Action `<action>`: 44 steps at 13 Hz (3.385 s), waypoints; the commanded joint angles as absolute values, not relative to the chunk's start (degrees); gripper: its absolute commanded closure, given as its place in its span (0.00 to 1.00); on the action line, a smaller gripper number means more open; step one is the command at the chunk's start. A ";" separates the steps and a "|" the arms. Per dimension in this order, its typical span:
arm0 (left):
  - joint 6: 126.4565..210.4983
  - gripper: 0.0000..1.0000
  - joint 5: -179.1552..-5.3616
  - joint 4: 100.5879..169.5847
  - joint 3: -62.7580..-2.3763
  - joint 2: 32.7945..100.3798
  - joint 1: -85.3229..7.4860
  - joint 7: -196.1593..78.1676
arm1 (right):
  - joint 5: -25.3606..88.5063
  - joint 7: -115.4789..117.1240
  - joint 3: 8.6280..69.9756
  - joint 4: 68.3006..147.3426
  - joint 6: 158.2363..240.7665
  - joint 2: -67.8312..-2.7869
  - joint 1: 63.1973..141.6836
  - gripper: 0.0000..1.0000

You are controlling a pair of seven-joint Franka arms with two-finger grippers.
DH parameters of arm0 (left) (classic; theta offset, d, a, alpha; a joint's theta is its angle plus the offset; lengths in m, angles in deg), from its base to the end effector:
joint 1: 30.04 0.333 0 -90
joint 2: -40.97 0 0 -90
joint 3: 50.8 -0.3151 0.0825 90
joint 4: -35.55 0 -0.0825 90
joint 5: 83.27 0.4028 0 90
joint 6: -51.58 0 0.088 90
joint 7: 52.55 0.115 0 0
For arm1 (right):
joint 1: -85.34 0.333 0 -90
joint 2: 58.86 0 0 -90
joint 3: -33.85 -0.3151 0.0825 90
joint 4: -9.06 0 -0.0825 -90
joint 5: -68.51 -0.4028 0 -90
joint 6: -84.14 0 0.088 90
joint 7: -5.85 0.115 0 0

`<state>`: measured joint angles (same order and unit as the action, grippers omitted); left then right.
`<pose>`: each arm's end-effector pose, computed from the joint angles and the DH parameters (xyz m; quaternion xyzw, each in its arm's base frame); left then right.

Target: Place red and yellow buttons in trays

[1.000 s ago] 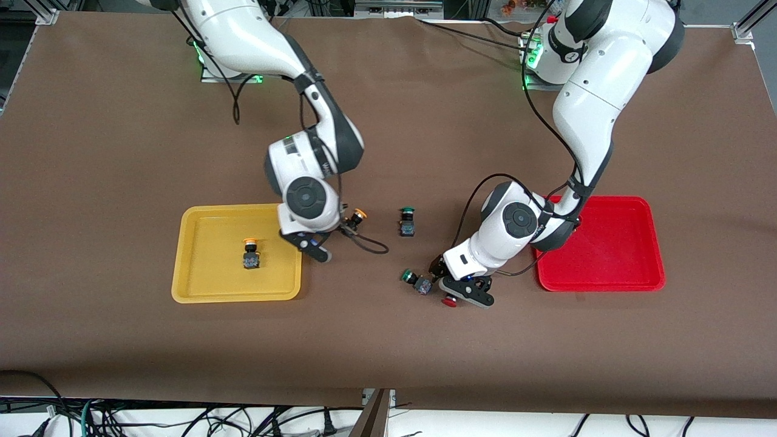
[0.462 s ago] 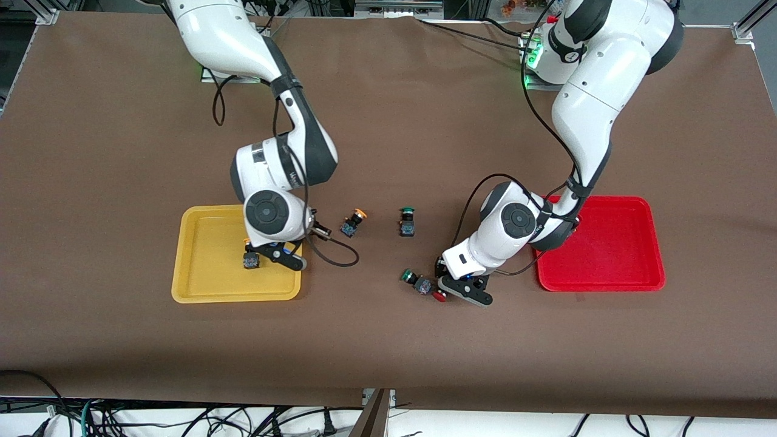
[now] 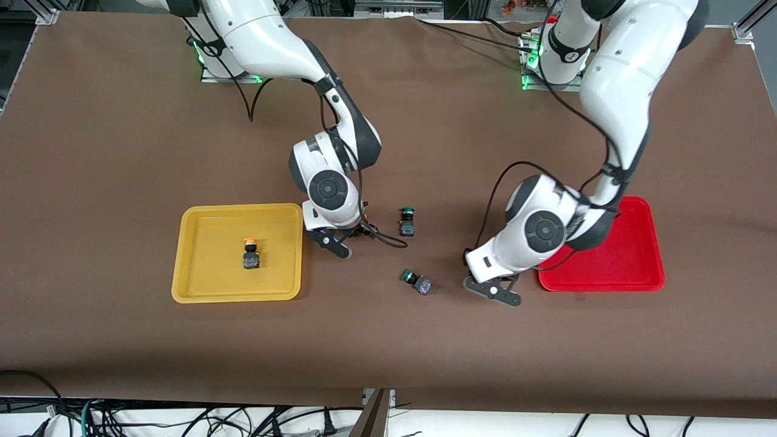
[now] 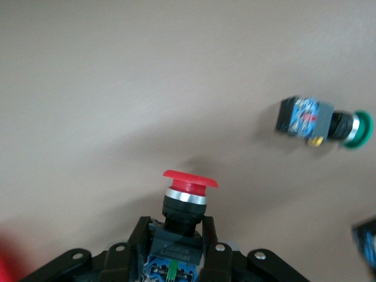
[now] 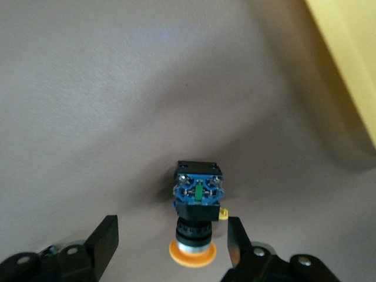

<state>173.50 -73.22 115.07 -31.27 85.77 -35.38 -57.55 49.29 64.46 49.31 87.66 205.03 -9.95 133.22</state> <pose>0.6995 -0.2604 0.2440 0.9840 -0.1724 -0.0100 0.0435 0.5937 0.4422 0.1890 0.9594 -0.2767 -0.0545 0.0026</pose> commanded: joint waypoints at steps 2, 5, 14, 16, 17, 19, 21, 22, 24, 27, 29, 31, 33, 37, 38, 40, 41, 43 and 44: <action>162.34 0.87 -74.65 116.58 -30.94 79.73 -29.10 -44.43 | 49.61 64.83 49.50 91.24 206.84 -11.05 133.59 0.16; 156.97 0.87 -73.95 117.55 -31.20 79.37 -24.09 -25.37 | 49.61 64.74 49.41 94.92 210.86 -11.22 134.55 0.25; 170.67 0.00 -67.10 128.80 -31.64 80.78 -16.51 -4.29 | 49.35 54.23 54.23 91.34 200.36 -14.21 132.63 0.94; 169.80 0.00 -67.18 128.36 -31.03 79.04 -16.42 -4.99 | 49.17 42.83 59.05 91.85 195.18 -15.44 132.19 0.94; 167.88 0.00 -67.79 127.84 -30.94 77.37 -17.29 -6.21 | 49.17 37.29 61.34 92.90 194.37 -15.79 132.19 0.94; 162.61 0.00 -68.06 126.26 -29.98 74.21 -18.18 -13.47 | 49.08 29.53 64.43 95.88 195.67 -15.88 132.10 0.94; 158.56 0.00 -67.97 125.29 -28.49 70.43 -18.18 -22.44 | 47.77 25.55 65.23 99.84 200.14 -16.06 131.66 0.93; 158.19 0.00 -67.97 125.20 -28.22 68.49 -18.18 -25.27 | 46.37 25.28 65.14 101.07 202.16 -16.15 131.66 0.93; 158.19 0.00 -67.19 124.85 -27.43 65.41 -18.70 -27.84 | 46.01 23.10 64.79 101.00 204.37 -15.71 131.66 0.89; 155.22 0.00 -68.06 119.86 -26.47 63.20 -19.50 -34.85 | 45.92 16.67 64.70 101.26 207.10 -15.09 131.14 0.20; 149.70 0.00 -72.86 115.02 -26.46 63.38 -19.50 -38.20 | 45.92 17.02 64.79 101.00 206.32 -15.61 131.22 0.01; 144.85 0.00 -72.98 113.60 -26.46 63.12 -19.67 -46.78 | 45.92 17.02 65.05 100.65 205.00 -16.84 131.22 0.01; 143.95 0.00 -73.07 113.51 -26.63 61.89 -19.24 -58.64 | 45.74 17.28 65.14 99.95 203.33 -18.77 131.31 0.01; 143.86 0.00 -73.95 112.98 -26.90 60.39 -16.87 -74.77 | 45.83 17.81 66.28 99.85 199.38 -25.53 131.31 0.01; 143.86 0.00 -73.95 111.85 -26.72 60.48 -15.90 -74.69 | 46.09 17.98 66.81 100.29 196.24 -28.16 131.31 0.01; 143.86 0.00 -73.86 111.58 -26.72 60.39 -15.46 -74.17 | 46.88 17.81 68.56 100.64 189.38 -33.79 131.40 0.01; 143.78 0.00 -73.95 111.49 -26.46 60.30 -15.11 -73.30 | 48.89 17.81 68.66 100.91 186.22 -37.12 131.40 0.01; 142.82 0.00 -74.04 111.66 -26.46 58.47 -15.10 -68.83 | 55.91 17.81 68.40 102.83 183.91 -44.06 131.66 0.01; 141.76 0.00 -74.13 111.75 -26.46 57.32 -15.10 -68.37 | 57.50 17.46 68.31 104.76 183.64 -47.40 131.66 0.01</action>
